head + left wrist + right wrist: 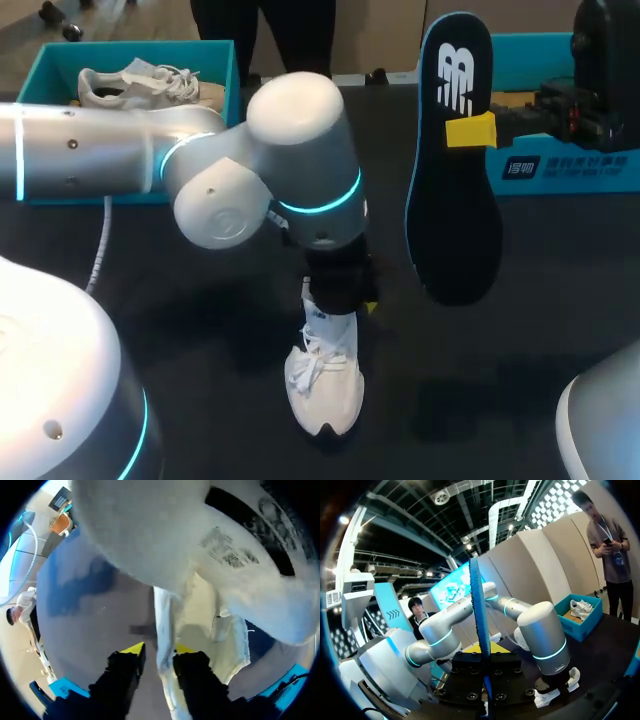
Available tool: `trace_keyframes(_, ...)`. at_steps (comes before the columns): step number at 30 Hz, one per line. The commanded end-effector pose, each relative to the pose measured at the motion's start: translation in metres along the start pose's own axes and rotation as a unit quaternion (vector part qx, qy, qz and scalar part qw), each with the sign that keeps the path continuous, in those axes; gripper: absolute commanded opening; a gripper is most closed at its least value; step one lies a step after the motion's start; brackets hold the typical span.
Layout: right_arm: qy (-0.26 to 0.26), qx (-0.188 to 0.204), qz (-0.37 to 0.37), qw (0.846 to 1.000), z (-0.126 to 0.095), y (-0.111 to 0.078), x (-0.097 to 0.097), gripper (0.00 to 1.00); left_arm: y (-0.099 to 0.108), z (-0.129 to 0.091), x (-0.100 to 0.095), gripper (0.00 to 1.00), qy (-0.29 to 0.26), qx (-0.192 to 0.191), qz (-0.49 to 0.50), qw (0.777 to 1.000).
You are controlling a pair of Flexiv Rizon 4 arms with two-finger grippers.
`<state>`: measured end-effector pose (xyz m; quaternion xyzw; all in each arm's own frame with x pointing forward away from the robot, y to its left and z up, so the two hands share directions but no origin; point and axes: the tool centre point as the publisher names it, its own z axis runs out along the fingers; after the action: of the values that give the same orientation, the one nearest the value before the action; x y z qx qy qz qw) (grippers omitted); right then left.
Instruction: Take the shoe out of the shoebox, open the shoe tongue, remove and reinsert the insole, then place the shoe into the shoebox
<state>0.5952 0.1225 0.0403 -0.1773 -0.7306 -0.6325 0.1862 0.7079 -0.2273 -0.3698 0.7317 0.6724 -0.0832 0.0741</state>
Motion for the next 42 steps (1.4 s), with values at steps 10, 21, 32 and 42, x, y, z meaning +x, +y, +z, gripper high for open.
trace_keyframes(10, 0.001, 0.002, 0.001, 1.000, 0.002, 0.002, -0.002, 0.00, 0.021, -0.109, 0.015, 1.00, -0.166, -0.004, -0.006, 0.986)
trace_keyframes(21, 0.001, 0.002, 0.001, 1.000, 0.002, 0.002, -0.002, 0.00, 0.029, -0.192, -0.010, 1.00, -0.371, -0.048, 0.009, 0.927)
trace_keyframes(32, 0.001, 0.002, 0.001, 1.000, 0.002, 0.002, -0.002, 0.00, 0.034, -0.243, -0.019, 1.00, -0.500, -0.063, 0.021, 0.864)
trace_keyframes(42, 0.001, 0.002, 0.001, 1.000, 0.002, 0.002, -0.002, 0.00, 0.049, -0.267, -0.019, 1.00, -0.574, -0.052, 0.005, 0.817)
